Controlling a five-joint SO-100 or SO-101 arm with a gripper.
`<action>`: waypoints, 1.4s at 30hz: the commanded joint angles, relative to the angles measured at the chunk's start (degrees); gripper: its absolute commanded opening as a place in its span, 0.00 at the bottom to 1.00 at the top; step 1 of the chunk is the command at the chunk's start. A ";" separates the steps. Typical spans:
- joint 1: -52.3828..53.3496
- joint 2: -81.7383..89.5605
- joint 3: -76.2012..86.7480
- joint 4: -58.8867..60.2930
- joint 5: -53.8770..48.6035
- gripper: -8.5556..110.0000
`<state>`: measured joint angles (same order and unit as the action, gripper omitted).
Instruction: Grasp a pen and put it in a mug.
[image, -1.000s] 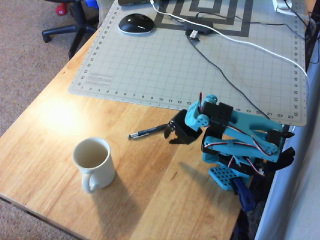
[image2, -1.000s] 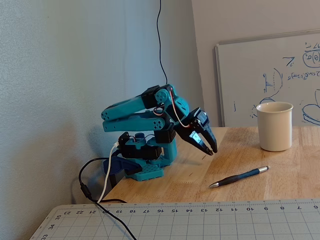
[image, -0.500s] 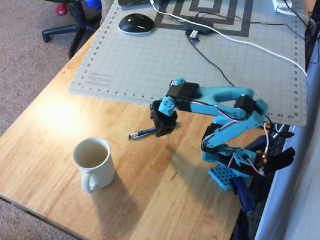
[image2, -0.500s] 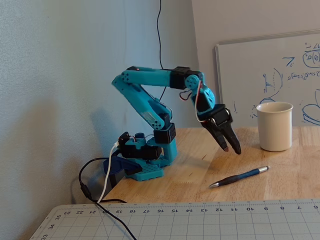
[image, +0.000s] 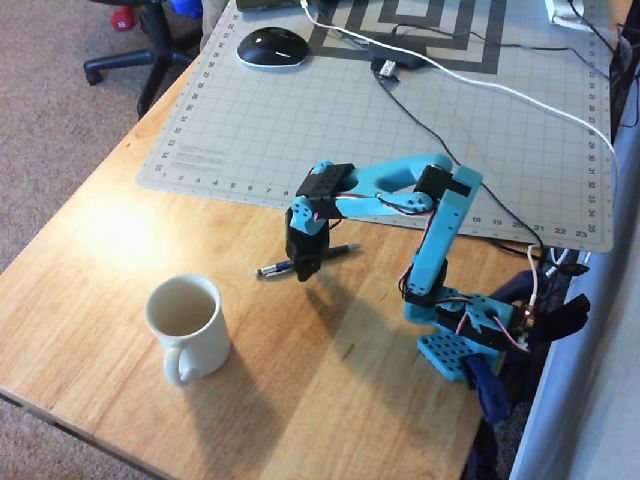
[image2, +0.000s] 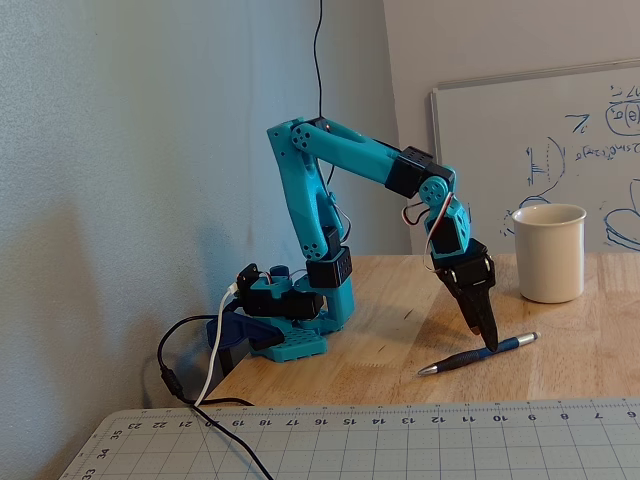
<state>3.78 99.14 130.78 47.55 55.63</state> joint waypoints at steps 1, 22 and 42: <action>0.53 -1.23 -4.13 -0.79 0.44 0.29; 0.26 -4.83 -4.22 -0.97 -0.44 0.09; -0.53 21.18 -3.08 -26.10 9.32 0.09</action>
<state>3.87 111.09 128.58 28.48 59.50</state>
